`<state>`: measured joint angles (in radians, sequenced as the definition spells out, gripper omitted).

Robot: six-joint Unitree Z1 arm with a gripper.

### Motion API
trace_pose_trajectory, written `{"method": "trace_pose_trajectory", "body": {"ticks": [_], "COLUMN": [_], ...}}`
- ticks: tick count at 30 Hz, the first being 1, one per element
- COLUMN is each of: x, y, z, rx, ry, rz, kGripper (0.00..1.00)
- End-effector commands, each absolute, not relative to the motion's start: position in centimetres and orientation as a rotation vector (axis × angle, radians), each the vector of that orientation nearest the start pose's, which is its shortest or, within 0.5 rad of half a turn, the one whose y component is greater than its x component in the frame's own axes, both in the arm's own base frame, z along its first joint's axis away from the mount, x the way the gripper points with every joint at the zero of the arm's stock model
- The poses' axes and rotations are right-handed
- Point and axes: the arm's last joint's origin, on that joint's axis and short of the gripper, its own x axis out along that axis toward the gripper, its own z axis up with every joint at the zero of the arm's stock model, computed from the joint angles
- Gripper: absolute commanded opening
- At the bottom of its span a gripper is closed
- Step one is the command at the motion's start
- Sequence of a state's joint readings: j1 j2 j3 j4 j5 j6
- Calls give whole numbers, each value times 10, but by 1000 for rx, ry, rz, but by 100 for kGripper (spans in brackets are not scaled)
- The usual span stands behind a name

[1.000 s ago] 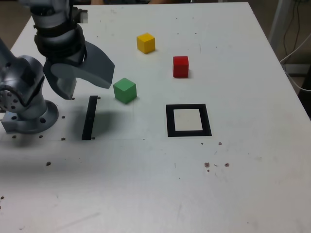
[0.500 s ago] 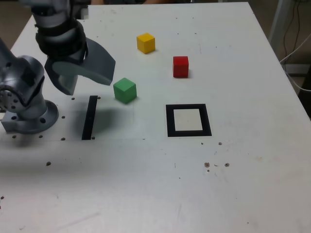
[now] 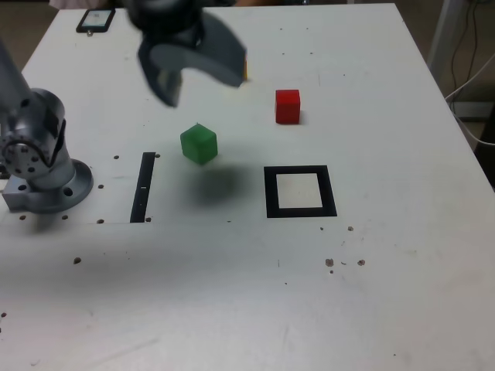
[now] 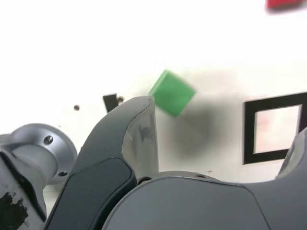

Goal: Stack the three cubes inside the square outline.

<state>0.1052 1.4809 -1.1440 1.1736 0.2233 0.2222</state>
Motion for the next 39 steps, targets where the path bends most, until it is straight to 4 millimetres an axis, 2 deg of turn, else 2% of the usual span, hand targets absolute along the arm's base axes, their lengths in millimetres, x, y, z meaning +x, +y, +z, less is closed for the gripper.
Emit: {"method": "trace_pose_trajectory", "body": {"ticks": [1,6,9,14,22,31,39], "x": [213,247,268,300,335,352,356], "y": [42,70,88,107,124,155,166], "z": [327,345,347,328,301,268,239], "rx": [275,290,280,264,229,148,119], "ry": [1538,1561,1559,1611,1657,1726,1799], "rz": [94,59,45,27,27,35,30], "kGripper": [99,97,97,96,96,93,91]}}
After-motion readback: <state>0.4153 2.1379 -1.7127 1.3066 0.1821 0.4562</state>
